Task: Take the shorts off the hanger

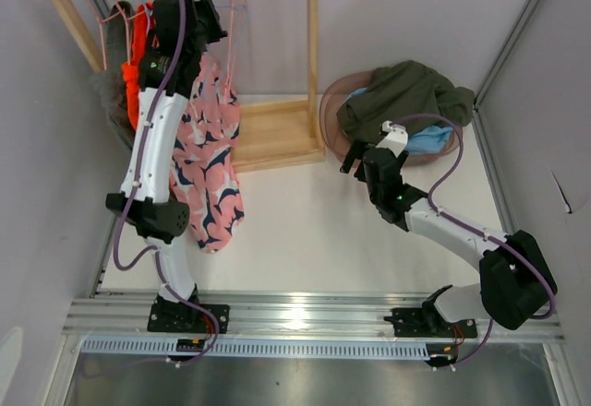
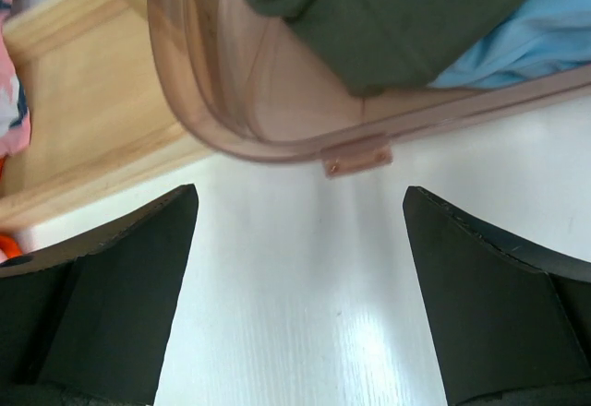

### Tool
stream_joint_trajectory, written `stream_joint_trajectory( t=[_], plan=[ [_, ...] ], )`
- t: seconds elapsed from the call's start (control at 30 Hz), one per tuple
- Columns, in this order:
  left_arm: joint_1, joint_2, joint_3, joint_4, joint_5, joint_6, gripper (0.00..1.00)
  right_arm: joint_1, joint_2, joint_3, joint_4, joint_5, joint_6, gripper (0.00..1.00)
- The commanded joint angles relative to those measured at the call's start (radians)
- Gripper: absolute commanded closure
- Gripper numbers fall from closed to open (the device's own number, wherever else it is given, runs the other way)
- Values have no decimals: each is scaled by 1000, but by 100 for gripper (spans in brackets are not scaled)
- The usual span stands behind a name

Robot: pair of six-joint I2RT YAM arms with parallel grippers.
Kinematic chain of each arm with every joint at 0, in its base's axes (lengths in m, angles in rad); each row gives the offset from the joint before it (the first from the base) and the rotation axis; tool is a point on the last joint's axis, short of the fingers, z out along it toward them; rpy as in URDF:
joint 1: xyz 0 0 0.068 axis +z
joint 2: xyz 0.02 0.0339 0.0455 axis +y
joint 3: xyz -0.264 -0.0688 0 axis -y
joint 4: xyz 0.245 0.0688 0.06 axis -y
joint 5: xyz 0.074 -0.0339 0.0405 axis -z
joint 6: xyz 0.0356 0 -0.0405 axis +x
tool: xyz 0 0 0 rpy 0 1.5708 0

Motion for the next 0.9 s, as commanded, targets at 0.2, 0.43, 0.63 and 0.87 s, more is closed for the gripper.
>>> stream_joint_trajectory(
  t=[0.2, 0.43, 0.63, 0.87],
  plan=[
    [14, 31, 43, 61, 64, 4, 100, 78, -6, -54, 60, 41, 59, 1],
    [12, -122, -144, -9, 87, -14, 84, 130, -8, -34, 43, 79, 59, 1],
    [14, -203, -208, -47, 99, 2, 57, 174, -29, -25, 17, 111, 54, 1],
    [18, -258, -141, -76, 3, 48, 23, 217, -51, -26, -20, 151, 58, 0]
  ],
)
